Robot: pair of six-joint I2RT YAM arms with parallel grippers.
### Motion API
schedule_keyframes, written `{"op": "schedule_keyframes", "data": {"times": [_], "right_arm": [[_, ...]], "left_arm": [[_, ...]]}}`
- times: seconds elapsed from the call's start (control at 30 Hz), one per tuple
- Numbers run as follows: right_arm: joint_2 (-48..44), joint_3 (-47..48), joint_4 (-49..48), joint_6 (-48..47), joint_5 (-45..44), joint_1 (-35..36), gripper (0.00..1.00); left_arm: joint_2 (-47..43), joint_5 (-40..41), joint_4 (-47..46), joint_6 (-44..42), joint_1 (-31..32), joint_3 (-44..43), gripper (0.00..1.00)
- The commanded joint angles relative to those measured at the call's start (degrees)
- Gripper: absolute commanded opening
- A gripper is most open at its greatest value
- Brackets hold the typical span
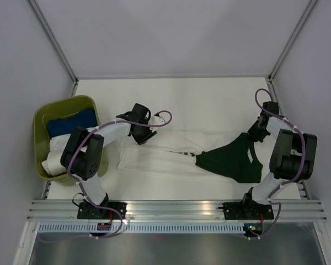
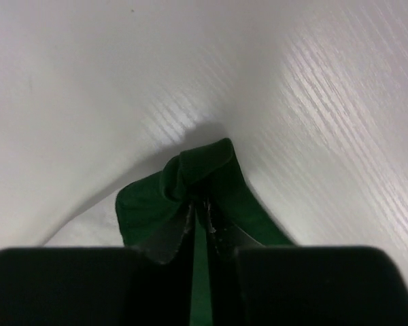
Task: Roll the t-shirts
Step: Fold the tshirt
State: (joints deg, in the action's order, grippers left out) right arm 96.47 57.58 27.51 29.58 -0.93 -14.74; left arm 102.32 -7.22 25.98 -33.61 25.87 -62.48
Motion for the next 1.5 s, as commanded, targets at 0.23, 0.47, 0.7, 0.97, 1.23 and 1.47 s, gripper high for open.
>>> {"op": "schedule_keyframes", "data": {"times": [0.23, 0.47, 0.7, 0.97, 1.23, 1.47], "right_arm": [[8.7, 7.5, -3.0, -0.6, -3.8, -0.3, 0.01], [15.1, 14.7, -4.0, -0.2, -0.9, -0.2, 0.01], [16.0, 22.3, 0.1, -2.0, 0.1, 0.6, 0.37], [3.5, 21.6, 12.5, -2.8, -8.2, 0.6, 0.47], [-12.4, -2.9, 11.5, 3.4, -2.3, 0.9, 0.17], [-8.5, -12.1, 0.5, 6.6, -1.1, 0.9, 0.03]], "left_arm": [[-3.5, 5.1, -1.5, -3.0, -4.1, 9.6, 0.45], [-5.7, 2.4, -0.7, -1.6, -5.0, 9.5, 0.46], [-7.1, -6.7, 6.3, 2.7, -5.1, -2.9, 0.52], [-6.5, -4.8, 9.2, 4.0, -5.9, -11.2, 0.53], [-2.7, -1.0, 5.1, 1.9, -9.9, -7.8, 0.51], [-4.8, 1.1, 0.6, -1.6, -9.8, 4.5, 0.50]]}}
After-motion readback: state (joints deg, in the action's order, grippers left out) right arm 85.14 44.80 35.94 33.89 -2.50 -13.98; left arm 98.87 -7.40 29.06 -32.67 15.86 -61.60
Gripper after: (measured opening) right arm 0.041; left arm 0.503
